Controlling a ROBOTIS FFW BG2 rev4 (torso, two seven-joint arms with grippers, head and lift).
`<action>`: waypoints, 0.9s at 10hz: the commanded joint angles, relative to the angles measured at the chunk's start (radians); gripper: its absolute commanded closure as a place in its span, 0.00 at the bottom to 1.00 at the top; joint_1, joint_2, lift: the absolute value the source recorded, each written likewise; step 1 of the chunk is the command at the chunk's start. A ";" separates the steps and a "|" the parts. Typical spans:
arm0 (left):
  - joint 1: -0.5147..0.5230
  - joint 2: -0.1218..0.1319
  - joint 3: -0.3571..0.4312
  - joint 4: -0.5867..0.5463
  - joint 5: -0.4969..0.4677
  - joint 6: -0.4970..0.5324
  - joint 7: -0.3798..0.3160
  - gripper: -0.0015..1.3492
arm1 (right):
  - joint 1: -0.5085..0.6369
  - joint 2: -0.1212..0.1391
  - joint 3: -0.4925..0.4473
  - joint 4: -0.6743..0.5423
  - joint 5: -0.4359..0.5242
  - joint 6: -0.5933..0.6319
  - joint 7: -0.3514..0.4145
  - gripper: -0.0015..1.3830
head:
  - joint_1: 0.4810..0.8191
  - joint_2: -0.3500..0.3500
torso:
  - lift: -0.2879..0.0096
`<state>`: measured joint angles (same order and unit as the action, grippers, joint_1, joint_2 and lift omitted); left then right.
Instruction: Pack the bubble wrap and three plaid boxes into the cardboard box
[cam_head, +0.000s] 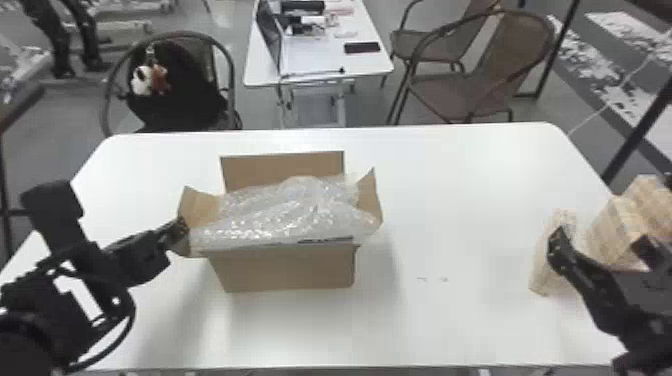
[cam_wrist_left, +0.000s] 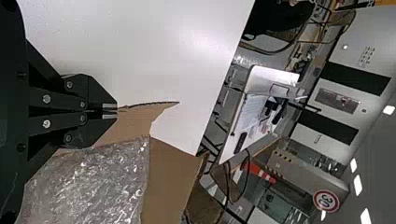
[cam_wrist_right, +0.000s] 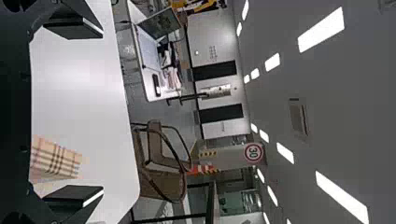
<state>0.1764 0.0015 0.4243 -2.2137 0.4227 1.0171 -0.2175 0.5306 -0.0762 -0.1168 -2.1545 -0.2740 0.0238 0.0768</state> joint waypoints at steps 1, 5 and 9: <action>0.005 -0.004 0.001 0.000 0.001 -0.002 0.000 0.90 | 0.019 0.021 0.003 0.102 0.016 -0.108 -0.005 0.09 | 0.63 0.57 | 0.47; 0.028 -0.004 0.007 0.000 0.007 -0.008 0.000 0.90 | 0.002 0.019 0.062 0.298 0.062 -0.298 -0.180 0.09 | 0.63 0.51 | 0.47; 0.034 -0.004 0.001 0.002 0.007 -0.009 0.000 0.90 | -0.142 -0.088 0.180 0.439 0.021 -0.286 -0.331 0.09 | 0.63 0.51 | 0.47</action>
<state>0.2089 0.0015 0.4264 -2.2129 0.4295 1.0078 -0.2178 0.4154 -0.1435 0.0461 -1.7380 -0.2380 -0.2694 -0.2544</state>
